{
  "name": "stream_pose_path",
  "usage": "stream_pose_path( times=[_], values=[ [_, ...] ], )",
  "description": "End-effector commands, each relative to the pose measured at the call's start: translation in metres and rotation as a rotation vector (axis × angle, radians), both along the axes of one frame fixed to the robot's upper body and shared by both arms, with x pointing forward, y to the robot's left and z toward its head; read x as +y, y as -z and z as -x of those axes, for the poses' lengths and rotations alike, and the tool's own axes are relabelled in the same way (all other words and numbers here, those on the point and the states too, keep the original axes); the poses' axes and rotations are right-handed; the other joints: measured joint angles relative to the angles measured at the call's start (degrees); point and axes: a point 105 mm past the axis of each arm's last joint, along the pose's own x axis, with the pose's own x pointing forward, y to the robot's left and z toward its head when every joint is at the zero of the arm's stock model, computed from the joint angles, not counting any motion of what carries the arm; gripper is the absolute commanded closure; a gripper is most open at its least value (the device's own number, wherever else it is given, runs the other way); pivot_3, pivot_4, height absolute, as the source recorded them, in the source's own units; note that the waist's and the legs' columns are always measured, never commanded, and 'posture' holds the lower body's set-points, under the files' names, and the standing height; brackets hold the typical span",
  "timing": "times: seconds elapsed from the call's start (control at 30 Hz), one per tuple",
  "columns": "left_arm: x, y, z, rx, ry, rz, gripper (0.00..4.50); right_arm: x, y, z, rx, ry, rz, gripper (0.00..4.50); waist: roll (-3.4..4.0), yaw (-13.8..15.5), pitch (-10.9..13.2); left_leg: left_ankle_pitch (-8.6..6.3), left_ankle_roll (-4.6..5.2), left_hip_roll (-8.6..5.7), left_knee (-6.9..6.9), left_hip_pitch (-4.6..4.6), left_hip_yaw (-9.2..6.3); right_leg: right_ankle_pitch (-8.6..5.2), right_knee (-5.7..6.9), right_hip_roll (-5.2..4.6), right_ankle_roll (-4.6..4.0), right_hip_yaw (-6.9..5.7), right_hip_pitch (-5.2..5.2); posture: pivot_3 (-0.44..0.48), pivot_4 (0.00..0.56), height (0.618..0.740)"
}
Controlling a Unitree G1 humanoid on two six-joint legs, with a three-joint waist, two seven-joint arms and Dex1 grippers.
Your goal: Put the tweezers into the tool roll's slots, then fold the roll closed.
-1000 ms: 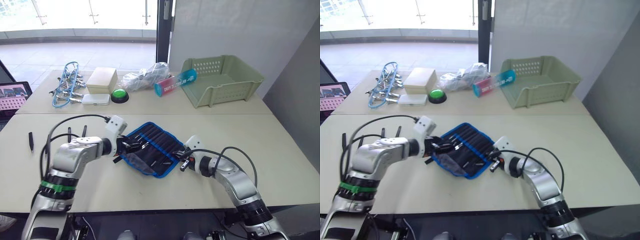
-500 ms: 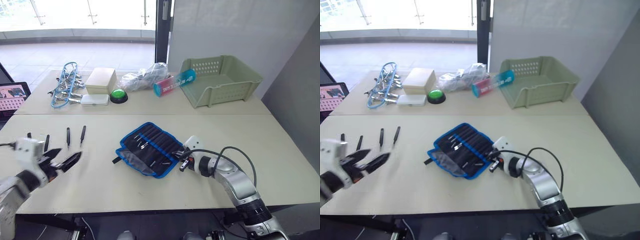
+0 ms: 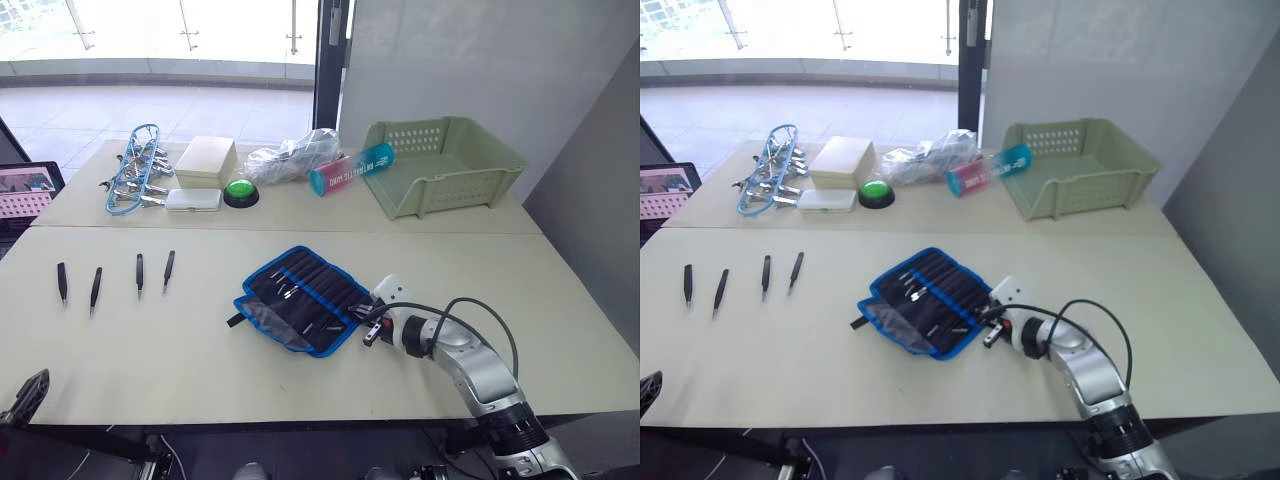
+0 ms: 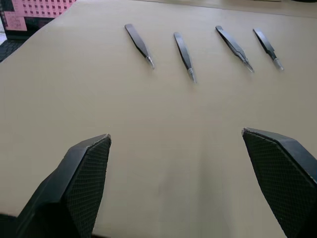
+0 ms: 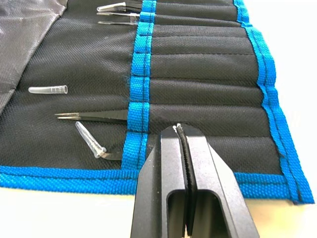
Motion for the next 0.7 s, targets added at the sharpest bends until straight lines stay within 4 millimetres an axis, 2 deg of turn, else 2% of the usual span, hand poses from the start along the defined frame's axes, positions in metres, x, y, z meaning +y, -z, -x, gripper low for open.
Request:
stream_pose_path(
  times=[0.03, 0.33, 0.5, 0.7],
  values=[
    [0.006, -0.012, 0.005, -0.046, -0.025, -0.040, 0.02, -0.014, 0.027, 0.003, 0.085, 0.047, 0.063, 4.50, -0.01, 0.10, -0.01, 0.00, 0.00, 0.00, 0.00, 0.00, 0.00, 0.00, 0.00, 0.00, 0.00, 0.00, 0.01, 0.000, 0.150, 0.716],
    [0.004, -0.008, -0.014, -0.050, 0.002, -0.017, 0.02, -0.015, 0.029, 0.004, 0.089, 0.057, 0.059, 4.50, -0.05, 0.10, -0.04, -0.01, 0.00, 0.00, 0.00, 0.01, 0.00, 0.00, 0.01, 0.00, 0.00, -0.01, 0.02, 0.000, 0.150, 0.716],
    [0.013, 0.002, -0.045, -0.023, -0.009, -0.013, 0.02, -0.013, 0.029, 0.005, 0.090, 0.060, 0.055, 4.50, -0.04, 0.22, -0.04, 0.00, 0.00, 0.00, 0.00, 0.03, -0.01, 0.00, 0.03, 0.00, 0.00, -0.02, 0.03, 0.000, 0.150, 0.716],
    [0.036, 0.007, -0.090, 0.007, -0.051, -0.036, 0.02, -0.011, 0.025, 0.003, 0.078, 0.067, 0.048, 4.50, -0.07, 0.22, -0.06, 0.00, -0.01, 0.00, 0.00, 0.02, 0.00, 0.00, 0.05, 0.00, 0.00, -0.03, 0.01, 0.000, 0.150, 0.716]
  ],
)
